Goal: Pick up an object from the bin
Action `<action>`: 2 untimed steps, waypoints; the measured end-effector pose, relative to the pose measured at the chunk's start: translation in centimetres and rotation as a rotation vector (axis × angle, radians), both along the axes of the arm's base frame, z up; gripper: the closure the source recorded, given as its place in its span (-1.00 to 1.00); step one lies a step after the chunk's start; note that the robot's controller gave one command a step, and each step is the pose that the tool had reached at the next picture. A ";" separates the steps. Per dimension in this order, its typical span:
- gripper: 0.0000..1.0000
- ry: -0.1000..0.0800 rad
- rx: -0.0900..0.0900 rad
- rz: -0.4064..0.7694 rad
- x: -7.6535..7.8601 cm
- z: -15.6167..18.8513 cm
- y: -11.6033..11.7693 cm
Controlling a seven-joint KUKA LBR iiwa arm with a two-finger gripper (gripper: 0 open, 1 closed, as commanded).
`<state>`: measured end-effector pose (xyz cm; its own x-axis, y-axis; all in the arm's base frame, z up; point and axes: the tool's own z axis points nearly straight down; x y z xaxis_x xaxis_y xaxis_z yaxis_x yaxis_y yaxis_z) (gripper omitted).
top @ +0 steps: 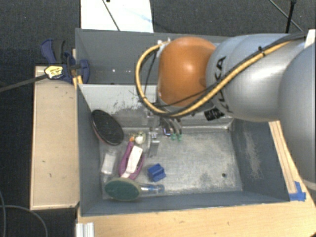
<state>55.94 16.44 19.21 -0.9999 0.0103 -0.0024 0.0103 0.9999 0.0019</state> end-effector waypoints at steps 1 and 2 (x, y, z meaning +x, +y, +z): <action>-1.00 0.003 0.000 -0.154 -5.5 -11.4 0.6; 1.00 -0.011 0.003 -0.158 -5.0 -10.9 0.6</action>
Offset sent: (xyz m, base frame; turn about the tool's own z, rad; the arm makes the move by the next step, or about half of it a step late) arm -0.0546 0.0056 -0.1138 0.1541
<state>50.95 17.01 8.30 -0.9858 0.1674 -0.0133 0.1673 0.9859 0.0056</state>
